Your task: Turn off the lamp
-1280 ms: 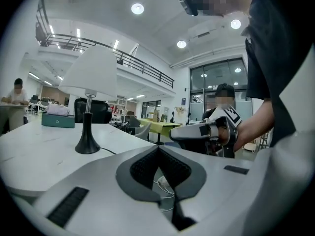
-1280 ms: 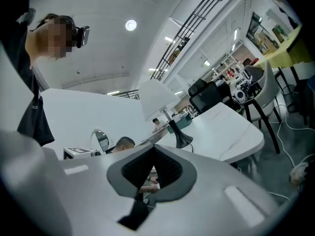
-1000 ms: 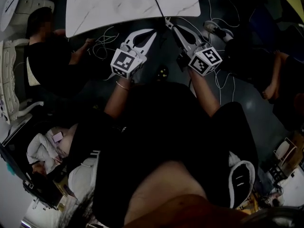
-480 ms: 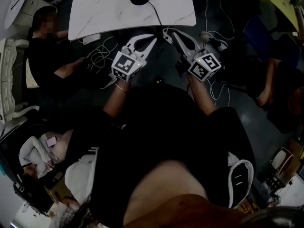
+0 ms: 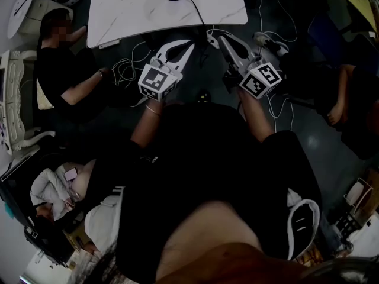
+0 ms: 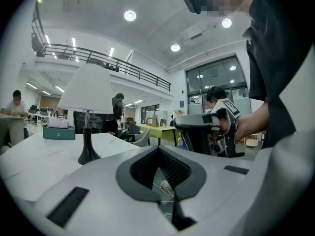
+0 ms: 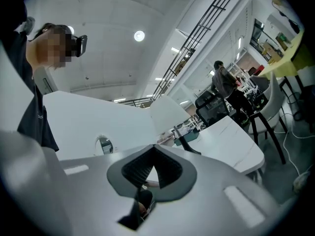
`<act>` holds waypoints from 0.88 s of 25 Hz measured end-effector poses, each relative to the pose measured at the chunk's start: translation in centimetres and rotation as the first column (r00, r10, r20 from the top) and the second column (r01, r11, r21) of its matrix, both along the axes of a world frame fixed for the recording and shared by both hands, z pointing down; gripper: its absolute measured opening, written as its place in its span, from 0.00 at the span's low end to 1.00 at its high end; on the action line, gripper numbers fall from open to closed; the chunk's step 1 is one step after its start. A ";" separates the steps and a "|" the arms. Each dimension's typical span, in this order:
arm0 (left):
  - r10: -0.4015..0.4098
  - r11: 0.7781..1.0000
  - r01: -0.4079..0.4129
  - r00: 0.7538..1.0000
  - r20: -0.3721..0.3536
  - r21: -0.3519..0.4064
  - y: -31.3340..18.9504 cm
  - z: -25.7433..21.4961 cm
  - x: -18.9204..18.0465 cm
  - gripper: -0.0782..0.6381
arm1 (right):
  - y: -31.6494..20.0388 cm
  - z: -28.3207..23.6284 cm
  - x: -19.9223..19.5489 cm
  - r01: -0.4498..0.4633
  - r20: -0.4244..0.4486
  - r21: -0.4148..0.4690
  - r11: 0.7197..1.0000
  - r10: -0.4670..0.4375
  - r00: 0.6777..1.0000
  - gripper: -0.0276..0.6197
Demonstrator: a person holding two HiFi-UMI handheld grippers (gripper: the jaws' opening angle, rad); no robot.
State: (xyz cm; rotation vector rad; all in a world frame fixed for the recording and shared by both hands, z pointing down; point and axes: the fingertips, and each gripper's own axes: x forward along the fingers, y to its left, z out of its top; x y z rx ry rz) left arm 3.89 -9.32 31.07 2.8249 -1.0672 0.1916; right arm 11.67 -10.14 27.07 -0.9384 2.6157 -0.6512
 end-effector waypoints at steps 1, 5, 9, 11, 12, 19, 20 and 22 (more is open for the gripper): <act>0.004 1.000 -0.004 1.000 -0.004 0.003 0.2 0.1 -0.1 0.12 | 0.2 0.0 -0.2 0.003 0.000 -0.002 1.000 -0.003 1.000 0.04; 0.009 1.000 -0.009 1.000 -0.007 0.005 0.6 0.5 -0.3 0.12 | 0.6 0.3 -0.7 0.012 -0.001 -0.010 1.000 -0.012 1.000 0.04; -0.008 1.000 0.008 1.000 0.006 -0.010 0.7 0.5 -0.7 0.12 | 0.9 0.5 -1.2 0.023 -0.004 -0.013 1.000 -0.023 1.000 0.04; -0.011 1.000 0.011 1.000 0.003 -0.010 0.7 0.4 -0.9 0.12 | 0.9 0.5 -1.4 0.029 -0.004 -0.015 0.999 -0.029 1.000 0.04; -0.014 1.000 0.014 1.000 0.002 -0.011 0.6 0.3 -0.9 0.12 | 0.9 0.5 -1.5 0.031 -0.003 -0.019 0.999 -0.031 1.000 0.04; -0.017 1.000 0.017 1.000 0.004 -0.008 0.4 0.3 -1.3 0.12 | 1.0 0.2 -2.1 0.053 -0.006 0.001 0.999 -0.053 0.999 0.04; -0.020 1.000 0.020 1.000 -0.002 -0.005 0.4 0.3 -1.3 0.12 | 1.0 0.2 -2.2 0.059 -0.008 0.005 0.998 -0.059 0.998 0.04; -0.031 0.999 0.031 0.999 -0.006 -0.009 0.4 0.2 -1.3 0.12 | 1.1 0.2 -2.2 0.064 -0.002 0.003 0.998 -0.064 0.998 0.04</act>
